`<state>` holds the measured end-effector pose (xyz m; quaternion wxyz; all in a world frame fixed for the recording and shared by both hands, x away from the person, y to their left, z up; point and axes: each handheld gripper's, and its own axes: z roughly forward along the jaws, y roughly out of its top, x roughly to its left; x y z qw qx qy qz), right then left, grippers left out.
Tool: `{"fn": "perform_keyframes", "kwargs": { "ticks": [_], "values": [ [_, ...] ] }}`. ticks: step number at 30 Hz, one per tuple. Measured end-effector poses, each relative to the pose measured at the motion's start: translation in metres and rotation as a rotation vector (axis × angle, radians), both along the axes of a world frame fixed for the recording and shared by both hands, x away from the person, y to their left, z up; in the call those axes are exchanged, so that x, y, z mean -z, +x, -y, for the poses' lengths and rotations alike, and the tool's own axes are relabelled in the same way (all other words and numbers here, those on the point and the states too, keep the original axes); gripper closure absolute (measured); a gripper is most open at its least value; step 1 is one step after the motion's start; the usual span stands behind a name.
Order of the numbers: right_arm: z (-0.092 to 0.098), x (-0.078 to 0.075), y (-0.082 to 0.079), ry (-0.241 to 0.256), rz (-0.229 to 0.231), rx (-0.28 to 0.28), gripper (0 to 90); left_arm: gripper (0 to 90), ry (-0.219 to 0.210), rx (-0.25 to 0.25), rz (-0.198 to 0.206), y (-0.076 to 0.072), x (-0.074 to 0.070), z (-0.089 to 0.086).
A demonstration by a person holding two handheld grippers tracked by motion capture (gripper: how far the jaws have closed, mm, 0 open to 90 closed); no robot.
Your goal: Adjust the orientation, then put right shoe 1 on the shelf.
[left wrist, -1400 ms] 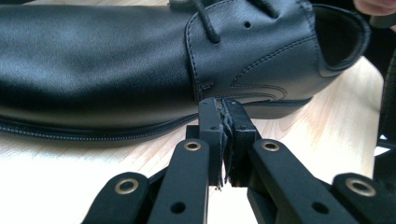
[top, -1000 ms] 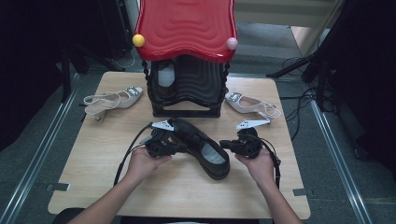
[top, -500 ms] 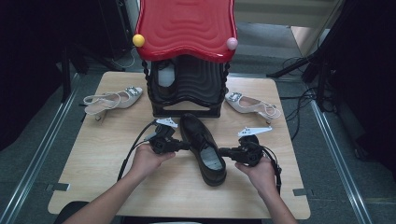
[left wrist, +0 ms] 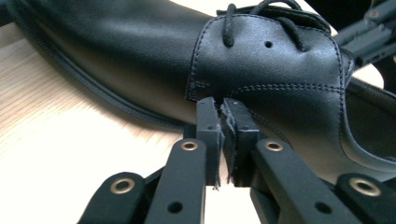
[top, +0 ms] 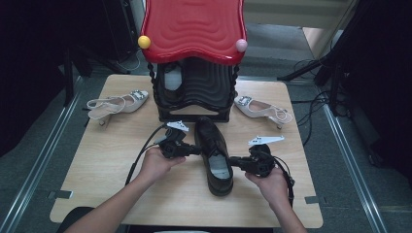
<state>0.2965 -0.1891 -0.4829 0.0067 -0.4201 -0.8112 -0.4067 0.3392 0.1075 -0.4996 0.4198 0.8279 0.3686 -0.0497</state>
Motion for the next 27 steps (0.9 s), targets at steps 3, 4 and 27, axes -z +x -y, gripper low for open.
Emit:
{"fn": "perform_keyframes", "kwargs": {
  "ticks": [3, 4, 27],
  "values": [
    [0.003, -0.002, 0.002, -0.003, 0.007, 0.008, 81.4, 80.9, 0.002, 0.001, -0.018, 0.0, -0.004, -0.005],
    [0.004, -0.005, 0.001, -0.005, 0.011, 0.011, 79.6, 79.6, -0.002, 0.017, -0.009, -0.003, -0.01, -0.01],
    [-0.018, -0.033, -0.013, -0.004, -0.008, -0.007, 65.7, 72.3, -0.048, 0.066, 0.012, -0.014, -0.053, -0.048]
  ]
}}
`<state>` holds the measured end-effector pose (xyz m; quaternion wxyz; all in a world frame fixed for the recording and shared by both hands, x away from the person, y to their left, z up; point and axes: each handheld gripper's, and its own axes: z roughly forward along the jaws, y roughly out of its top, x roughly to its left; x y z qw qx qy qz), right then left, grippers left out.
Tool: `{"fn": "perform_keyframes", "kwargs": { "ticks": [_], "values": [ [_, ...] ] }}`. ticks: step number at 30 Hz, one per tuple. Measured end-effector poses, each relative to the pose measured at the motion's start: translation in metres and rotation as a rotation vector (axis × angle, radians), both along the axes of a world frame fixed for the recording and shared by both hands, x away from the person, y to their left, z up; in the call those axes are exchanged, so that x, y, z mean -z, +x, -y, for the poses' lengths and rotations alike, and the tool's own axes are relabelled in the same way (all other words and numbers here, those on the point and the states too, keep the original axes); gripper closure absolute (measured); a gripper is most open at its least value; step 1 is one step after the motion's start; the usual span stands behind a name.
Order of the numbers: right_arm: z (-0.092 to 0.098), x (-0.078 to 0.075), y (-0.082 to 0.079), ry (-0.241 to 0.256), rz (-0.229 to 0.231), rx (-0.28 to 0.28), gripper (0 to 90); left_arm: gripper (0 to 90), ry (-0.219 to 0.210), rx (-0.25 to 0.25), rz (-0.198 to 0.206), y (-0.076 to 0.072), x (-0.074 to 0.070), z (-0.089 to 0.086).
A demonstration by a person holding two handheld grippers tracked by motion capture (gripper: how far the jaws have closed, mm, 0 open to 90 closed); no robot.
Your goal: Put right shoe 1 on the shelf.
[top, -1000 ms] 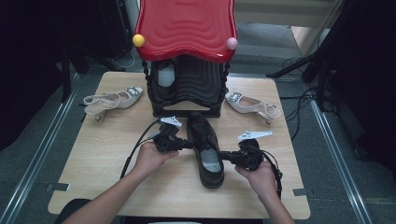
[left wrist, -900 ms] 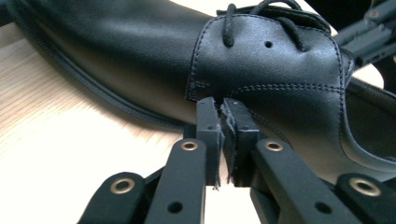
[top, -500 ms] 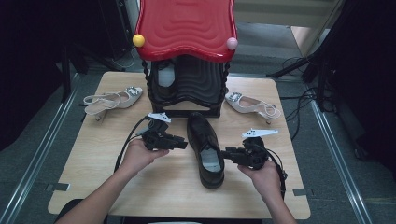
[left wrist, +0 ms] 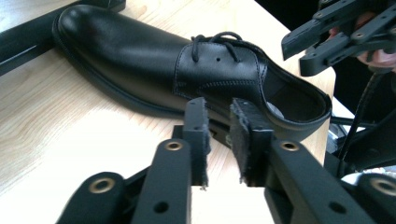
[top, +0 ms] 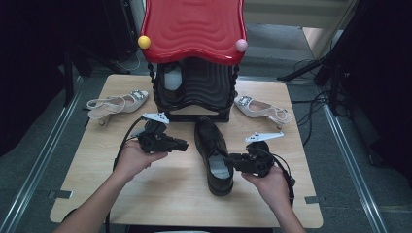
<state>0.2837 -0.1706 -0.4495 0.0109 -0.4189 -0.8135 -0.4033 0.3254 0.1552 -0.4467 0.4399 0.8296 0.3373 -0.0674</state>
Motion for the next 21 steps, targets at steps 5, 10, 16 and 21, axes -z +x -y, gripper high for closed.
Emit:
{"fn": "perform_keyframes", "kwargs": {
  "ticks": [5, 10, 16, 21],
  "values": [
    [-0.019, -0.006, -0.003, -0.02, -0.025, -0.057, 62.3, 54.8, -0.03, 0.0, 0.012, 0.003, -0.013, -0.004],
    [-0.03, -0.004, -0.002, -0.043, -0.046, -0.089, 60.8, 43.2, -0.027, 0.005, 0.067, 0.005, -0.027, -0.007],
    [-0.041, 0.001, 0.003, -0.068, -0.077, -0.101, 58.4, 40.1, -0.033, 0.036, 0.098, 0.011, -0.047, -0.008],
    [-0.049, 0.005, 0.009, -0.091, -0.092, -0.105, 58.4, 40.0, -0.012, 0.012, 0.1, 0.017, -0.059, -0.004]
  ]
}}
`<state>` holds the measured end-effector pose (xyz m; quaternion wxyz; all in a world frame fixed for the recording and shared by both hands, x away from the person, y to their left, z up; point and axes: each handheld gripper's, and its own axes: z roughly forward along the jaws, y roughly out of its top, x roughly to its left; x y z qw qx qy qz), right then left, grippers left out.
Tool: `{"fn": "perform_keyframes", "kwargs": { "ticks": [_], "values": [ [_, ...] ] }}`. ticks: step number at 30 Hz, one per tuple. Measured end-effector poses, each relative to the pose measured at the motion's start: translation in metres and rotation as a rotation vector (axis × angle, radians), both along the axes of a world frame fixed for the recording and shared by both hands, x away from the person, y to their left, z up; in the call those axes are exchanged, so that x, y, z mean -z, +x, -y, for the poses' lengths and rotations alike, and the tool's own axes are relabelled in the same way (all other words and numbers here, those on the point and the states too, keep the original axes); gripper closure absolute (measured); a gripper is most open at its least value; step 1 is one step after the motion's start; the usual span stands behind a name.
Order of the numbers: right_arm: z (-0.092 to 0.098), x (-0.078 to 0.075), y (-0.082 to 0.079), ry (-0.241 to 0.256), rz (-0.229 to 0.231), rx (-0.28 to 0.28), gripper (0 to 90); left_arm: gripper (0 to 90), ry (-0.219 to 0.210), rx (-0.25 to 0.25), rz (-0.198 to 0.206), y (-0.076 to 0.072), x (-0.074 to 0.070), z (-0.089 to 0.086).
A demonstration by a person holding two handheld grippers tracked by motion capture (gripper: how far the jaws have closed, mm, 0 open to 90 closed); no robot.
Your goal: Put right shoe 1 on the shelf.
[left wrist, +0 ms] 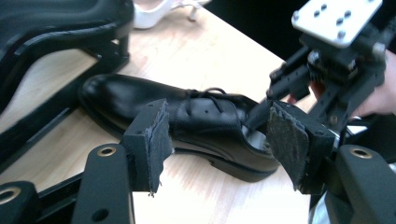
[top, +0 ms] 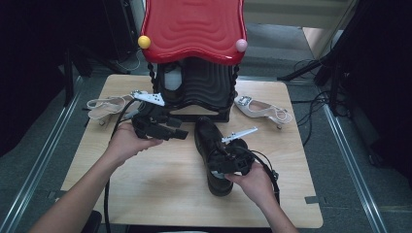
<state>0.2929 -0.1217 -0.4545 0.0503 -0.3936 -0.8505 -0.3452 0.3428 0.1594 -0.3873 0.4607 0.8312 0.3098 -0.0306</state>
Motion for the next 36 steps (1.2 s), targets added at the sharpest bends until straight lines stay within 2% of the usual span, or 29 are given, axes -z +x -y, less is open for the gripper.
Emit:
{"fn": "perform_keyframes", "kwargs": {
  "ticks": [5, 6, 7, 8, 9, 10, 12, 14, 15, 17, 18, 19, 21, 23, 24, 25, 26, 27, 28, 34, 36],
  "values": [
    [-0.011, 0.004, 0.007, -0.026, -0.013, 0.001, 57.7, 47.2, -0.012, 0.002, 0.007, 0.004, -0.007, -0.001],
    [-0.019, 0.007, 0.01, -0.043, -0.012, -0.004, 57.8, 53.4, -0.022, 0.001, 0.008, 0.006, -0.01, -0.002],
    [-0.019, 0.007, 0.01, -0.043, -0.012, -0.004, 57.8, 53.4, -0.021, -0.012, 0.009, 0.007, -0.012, -0.002],
    [-0.022, 0.009, 0.01, -0.056, -0.019, -0.002, 58.0, 57.7, -0.017, -0.019, 0.005, 0.008, -0.015, -0.003],
    [-0.026, 0.012, 0.013, -0.065, -0.04, 0.006, 60.4, 65.8, -0.025, -0.029, 0.023, 0.009, -0.019, -0.005],
    [-0.026, 0.012, 0.013, -0.065, -0.04, 0.006, 60.4, 70.2, -0.025, -0.029, 0.023, 0.009, -0.019, -0.005],
    [-0.029, 0.015, 0.014, -0.08, -0.056, 0.015, 61.6, 72.2, -0.018, -0.032, 0.049, 0.011, -0.025, -0.008],
    [-0.033, 0.017, 0.013, -0.098, -0.072, 0.029, 61.3, 77.1, -0.021, -0.039, 0.057, 0.014, -0.031, -0.01],
    [-0.038, 0.019, 0.012, -0.119, -0.063, 0.034, 60.5, 80.9, -0.009, -0.034, 0.061, 0.016, -0.038, -0.012],
    [-0.043, 0.022, 0.011, -0.147, -0.062, 0.046, 62.0, 82.2, -0.003, -0.034, 0.069, 0.018, -0.041, -0.012],
    [-0.044, 0.023, 0.011, -0.164, -0.049, 0.047, 63.3, 82.5, -0.003, -0.032, 0.067, 0.021, -0.05, -0.013],
    [-0.044, 0.023, 0.011, -0.164, -0.049, 0.047, 63.3, 82.6, -0.003, -0.032, 0.067, 0.021, -0.05, -0.013],
    [-0.045, 0.024, 0.011, -0.183, -0.045, 0.055, 66.5, 82.9, -0.019, -0.027, 0.071, 0.025, -0.059, -0.015],
    [-0.044, 0.025, 0.014, -0.185, -0.054, 0.047, 68.6, 83.9, -0.018, -0.019, 0.083, 0.03, -0.071, -0.015],
    [-0.044, 0.025, 0.014, -0.187, -0.047, 0.041, 73.1, 85.0, -0.025, -0.016, 0.081, 0.032, -0.074, -0.015],
    [-0.044, 0.025, 0.014, -0.187, -0.047, 0.041, 73.1, 86.6, -0.025, -0.016, 0.081, 0.032, -0.074, -0.015],
    [-0.039, 0.026, 0.014, -0.177, -0.026, 0.026, 79.6, 88.3, -0.032, -0.017, 0.09, 0.035, -0.082, -0.017],
    [-0.039, 0.026, 0.014, -0.177, -0.026, 0.026, 79.6, 88.9, -0.032, -0.017, 0.09, 0.035, -0.082, -0.017],
    [-0.033, 0.025, 0.015, -0.147, -0.033, 0.036, 82.4, 88.9, -0.019, -0.022, 0.103, 0.038, -0.087, -0.017],
    [-0.017, 0.017, 0.021, -0.09, -0.071, 0.05, 85.2, 89.1, 0.012, -0.038, 0.129, 0.048, -0.102, -0.014],
    [-0.007, 0.011, 0.022, -0.068, -0.076, 0.058, 86.0, 89.2, 0.021, -0.037, 0.139, 0.056, -0.113, -0.012]
  ]
}}
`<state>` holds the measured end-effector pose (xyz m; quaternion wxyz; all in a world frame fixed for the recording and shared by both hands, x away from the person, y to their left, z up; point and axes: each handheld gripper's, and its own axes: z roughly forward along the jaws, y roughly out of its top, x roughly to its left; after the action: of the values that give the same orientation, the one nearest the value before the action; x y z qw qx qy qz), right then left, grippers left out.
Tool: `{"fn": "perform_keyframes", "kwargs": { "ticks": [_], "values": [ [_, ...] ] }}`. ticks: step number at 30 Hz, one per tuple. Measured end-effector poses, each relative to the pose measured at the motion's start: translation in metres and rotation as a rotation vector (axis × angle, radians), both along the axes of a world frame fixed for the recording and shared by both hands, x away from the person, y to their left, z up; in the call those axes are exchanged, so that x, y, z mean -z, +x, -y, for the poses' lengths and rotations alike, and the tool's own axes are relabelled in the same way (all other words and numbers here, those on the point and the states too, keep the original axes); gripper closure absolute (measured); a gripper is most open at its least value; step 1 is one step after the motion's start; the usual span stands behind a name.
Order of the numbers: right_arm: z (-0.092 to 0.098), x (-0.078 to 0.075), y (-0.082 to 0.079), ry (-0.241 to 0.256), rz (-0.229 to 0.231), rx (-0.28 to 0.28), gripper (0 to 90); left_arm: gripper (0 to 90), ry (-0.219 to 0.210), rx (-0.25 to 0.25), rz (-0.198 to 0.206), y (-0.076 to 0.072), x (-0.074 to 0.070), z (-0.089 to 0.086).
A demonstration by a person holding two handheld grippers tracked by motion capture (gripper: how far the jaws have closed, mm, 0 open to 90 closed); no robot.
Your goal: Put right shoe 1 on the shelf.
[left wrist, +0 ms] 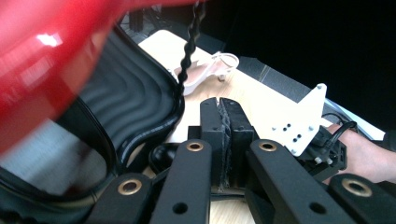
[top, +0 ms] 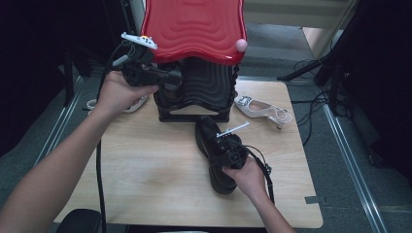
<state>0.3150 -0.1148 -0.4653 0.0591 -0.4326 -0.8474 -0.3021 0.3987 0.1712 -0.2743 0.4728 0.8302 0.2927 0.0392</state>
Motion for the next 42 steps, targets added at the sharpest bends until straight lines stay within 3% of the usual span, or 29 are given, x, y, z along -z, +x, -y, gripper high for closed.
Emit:
{"fn": "perform_keyframes", "kwargs": {
  "ticks": [4, 7, 12, 19, 26, 34, 35, 37, 39, 42],
  "values": [
    [0.009, -0.006, 0.001, 0.017, 0.007, 0.013, 86.7, 89.9, 0.018, 0.001, 0.015, 0.008, -0.009, 0.003],
    [0.017, -0.012, 0.002, 0.028, 0.013, 0.031, 87.0, 90.0, 0.003, -0.003, 0.02, 0.016, -0.018, 0.004],
    [0.031, -0.023, 0.002, 0.088, -0.002, 0.046, 87.3, 89.9, -0.006, -0.02, 0.034, 0.031, -0.029, 0.007],
    [0.034, -0.041, -0.006, 0.112, 0.005, 0.021, 87.2, 89.9, 0.039, -0.066, 0.059, 0.056, -0.042, 0.015],
    [0.035, -0.065, -0.011, 0.129, 0.028, -0.014, 87.2, 89.9, 0.039, -0.107, 0.044, 0.071, -0.042, 0.019],
    [0.036, -0.093, -0.01, 0.154, 0.061, -0.027, 87.1, 90.0, 0.055, -0.139, 0.047, 0.076, -0.039, 0.02],
    [0.035, -0.103, -0.006, 0.157, 0.08, -0.03, 87.0, 90.0, 0.06, -0.147, 0.042, 0.078, -0.037, 0.019],
    [0.034, -0.106, -0.005, 0.157, 0.088, -0.027, 87.0, 90.0, 0.074, -0.149, 0.041, 0.079, -0.037, 0.018],
    [0.028, -0.12, 0.004, 0.146, 0.133, -0.013, 86.9, 90.0, 0.059, -0.153, 0.033, 0.078, -0.036, 0.017],
    [0.023, -0.128, 0.015, 0.144, 0.162, 0.014, 86.9, 90.0, 0.067, -0.158, 0.027, 0.076, -0.036, 0.017]
  ]
}}
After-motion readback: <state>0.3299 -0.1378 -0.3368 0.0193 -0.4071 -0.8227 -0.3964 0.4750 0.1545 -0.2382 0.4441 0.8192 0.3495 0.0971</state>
